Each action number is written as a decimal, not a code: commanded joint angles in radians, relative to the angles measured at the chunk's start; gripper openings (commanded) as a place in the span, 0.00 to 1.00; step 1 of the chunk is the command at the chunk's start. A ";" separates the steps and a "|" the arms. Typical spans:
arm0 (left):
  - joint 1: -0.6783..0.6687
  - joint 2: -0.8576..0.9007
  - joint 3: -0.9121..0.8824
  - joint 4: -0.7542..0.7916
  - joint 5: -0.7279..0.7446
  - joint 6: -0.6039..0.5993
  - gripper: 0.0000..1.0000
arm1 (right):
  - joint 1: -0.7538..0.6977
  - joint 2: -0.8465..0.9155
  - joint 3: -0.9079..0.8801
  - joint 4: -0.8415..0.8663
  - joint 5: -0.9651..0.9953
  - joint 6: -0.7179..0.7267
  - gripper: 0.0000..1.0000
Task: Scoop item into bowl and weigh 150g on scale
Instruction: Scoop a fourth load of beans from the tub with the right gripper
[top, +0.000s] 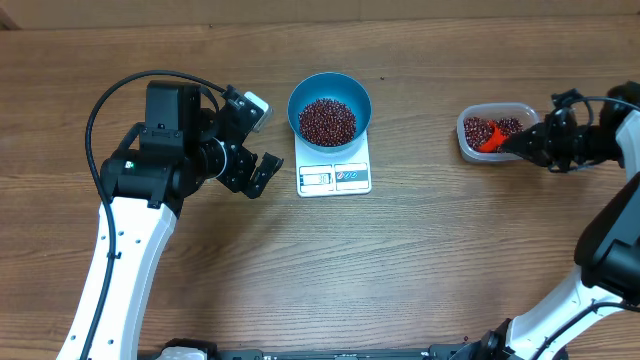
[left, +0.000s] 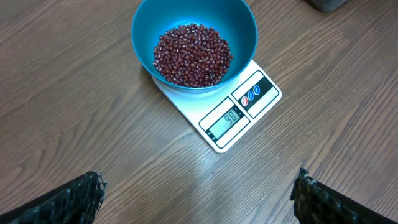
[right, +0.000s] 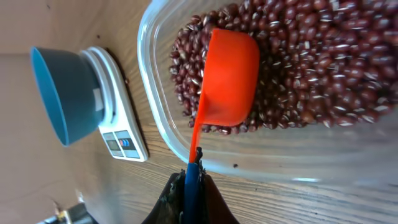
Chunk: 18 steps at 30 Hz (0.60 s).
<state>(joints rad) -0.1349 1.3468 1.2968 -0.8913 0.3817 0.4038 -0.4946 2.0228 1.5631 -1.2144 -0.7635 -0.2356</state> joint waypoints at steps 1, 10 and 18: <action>0.003 0.007 -0.002 0.002 0.000 0.027 0.99 | -0.040 0.003 -0.006 0.002 -0.090 0.003 0.04; 0.003 0.007 -0.002 0.002 0.000 0.027 1.00 | -0.110 0.003 -0.006 -0.028 -0.182 -0.005 0.04; 0.003 0.007 -0.002 0.002 0.000 0.027 1.00 | -0.120 0.003 -0.006 -0.069 -0.261 -0.066 0.04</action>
<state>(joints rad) -0.1349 1.3468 1.2968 -0.8913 0.3817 0.4042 -0.6079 2.0228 1.5631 -1.2785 -0.9409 -0.2592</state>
